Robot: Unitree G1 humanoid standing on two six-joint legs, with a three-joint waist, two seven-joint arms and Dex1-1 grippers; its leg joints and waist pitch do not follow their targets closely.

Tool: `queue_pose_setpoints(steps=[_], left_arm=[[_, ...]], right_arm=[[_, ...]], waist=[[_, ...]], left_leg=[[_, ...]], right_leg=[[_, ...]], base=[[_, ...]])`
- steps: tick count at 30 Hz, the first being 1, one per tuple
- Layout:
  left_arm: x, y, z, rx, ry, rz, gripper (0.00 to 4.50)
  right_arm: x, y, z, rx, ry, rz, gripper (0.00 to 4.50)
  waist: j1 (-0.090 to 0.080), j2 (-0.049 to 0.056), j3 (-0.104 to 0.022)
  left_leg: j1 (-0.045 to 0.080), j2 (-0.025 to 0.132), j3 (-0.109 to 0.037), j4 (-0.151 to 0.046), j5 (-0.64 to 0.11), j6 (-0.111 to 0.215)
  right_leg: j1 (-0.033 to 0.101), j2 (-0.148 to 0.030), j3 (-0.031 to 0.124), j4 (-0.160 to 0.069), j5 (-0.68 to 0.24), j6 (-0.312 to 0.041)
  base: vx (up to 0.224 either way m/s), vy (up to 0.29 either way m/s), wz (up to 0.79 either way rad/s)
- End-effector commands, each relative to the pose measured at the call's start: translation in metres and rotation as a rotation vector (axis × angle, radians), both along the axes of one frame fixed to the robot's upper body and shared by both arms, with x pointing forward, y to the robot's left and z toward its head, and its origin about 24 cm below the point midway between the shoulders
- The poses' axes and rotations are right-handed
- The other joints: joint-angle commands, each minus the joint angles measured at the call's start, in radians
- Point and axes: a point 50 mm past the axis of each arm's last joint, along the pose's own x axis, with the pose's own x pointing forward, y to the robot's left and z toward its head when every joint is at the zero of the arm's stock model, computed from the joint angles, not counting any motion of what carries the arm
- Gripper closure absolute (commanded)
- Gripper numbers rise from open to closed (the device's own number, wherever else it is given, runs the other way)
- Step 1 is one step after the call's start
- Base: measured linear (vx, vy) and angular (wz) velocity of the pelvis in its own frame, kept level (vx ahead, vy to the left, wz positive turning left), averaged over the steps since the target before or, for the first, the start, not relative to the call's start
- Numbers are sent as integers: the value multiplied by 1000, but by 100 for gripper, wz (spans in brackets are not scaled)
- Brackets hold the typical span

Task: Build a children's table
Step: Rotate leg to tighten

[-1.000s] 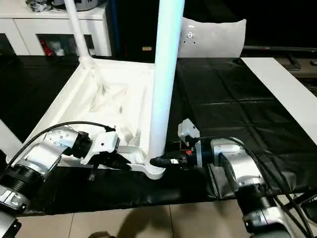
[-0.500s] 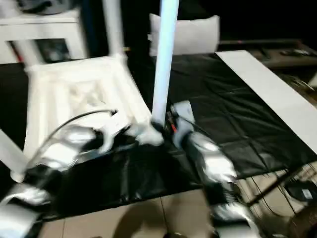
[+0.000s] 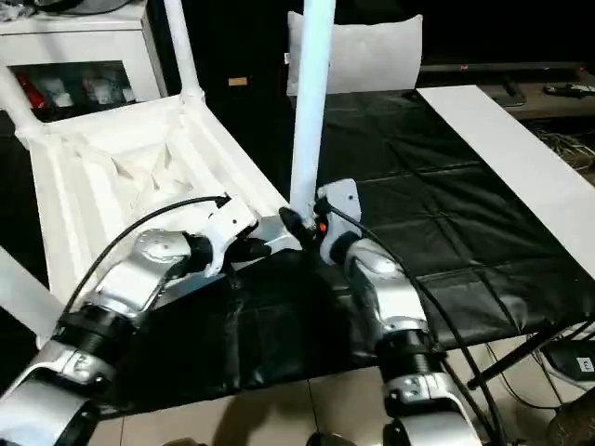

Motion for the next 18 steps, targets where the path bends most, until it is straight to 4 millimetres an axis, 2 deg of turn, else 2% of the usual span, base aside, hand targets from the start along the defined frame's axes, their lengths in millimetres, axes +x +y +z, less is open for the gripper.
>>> queue_pose_setpoints(steps=[1,4,5,6,8,10,12,14,15,16,18], left_arm=[[-6,-9,14,-67,-58,-163,450],[-11,-3,12,-60,-41,-239,450],[-13,0,10,-51,-25,-260,450],[-15,2,9,-38,-13,-283,450],[-18,5,8,-25,-6,-323,450],[-22,13,5,13,29,-383,450],[-26,19,4,42,49,-458,450],[-28,20,3,49,55,-482,450],[-30,22,3,61,68,-520,450],[-32,23,3,73,80,-553,450],[-34,24,3,86,93,-592,450]], right_arm=[[-5,-8,6,-31,-71,102,77],[-9,-18,6,-53,-79,176,61],[-11,-23,6,-61,-81,211,43],[-12,-28,7,-69,-79,246,43],[-14,-32,8,-73,-73,282,26],[-17,-42,11,-83,-34,347,5],[-23,-47,11,-128,-4,461,5],[-25,-47,11,-138,1,495,5],[-28,-48,11,-161,9,553,5],[-31,-48,11,-172,16,608,5],[-34,-47,10,-174,32,666,5]], waist=[[13,-1,-80],[24,0,-79],[26,0,-78],[31,2,-78],[36,1,-76],[41,0,-73],[46,1,-71],[49,1,-68],[48,0,-63],[48,-7,-65],[49,-4,-66]], left_leg=[[6,21,2,-56,-118,85],[7,23,0,-58,-144,73],[8,23,1,-58,-150,72],[13,25,1,-59,-157,69],[13,25,0,-60,-174,65],[15,27,0,-62,-196,58],[20,27,0,-63,-217,54],[22,27,0,-64,-231,52],[28,25,-2,-66,-276,43],[28,25,-3,-66,-273,40],[26,27,-5,-67,-263,43]], right_leg=[[89,-65,66,-69,-227,-149],[88,-64,66,-72,-271,-129],[86,-63,66,-72,-276,-128],[82,-63,67,-73,-280,-131],[82,-62,66,-76,-300,-131],[80,-62,66,-82,-343,-116],[78,-63,64,-89,-386,-104],[78,-64,64,-92,-415,-94],[78,-67,57,-103,-495,-70],[80,-69,57,-106,-511,-59],[82,-69,57,-105,-511,-55]], base=[[0,0,0],[0,0,0],[0,0,0],[0,0,0],[0,0,0],[0,0,0],[0,0,0],[0,0,0],[0,0,0],[0,0,0],[0,0,0]])
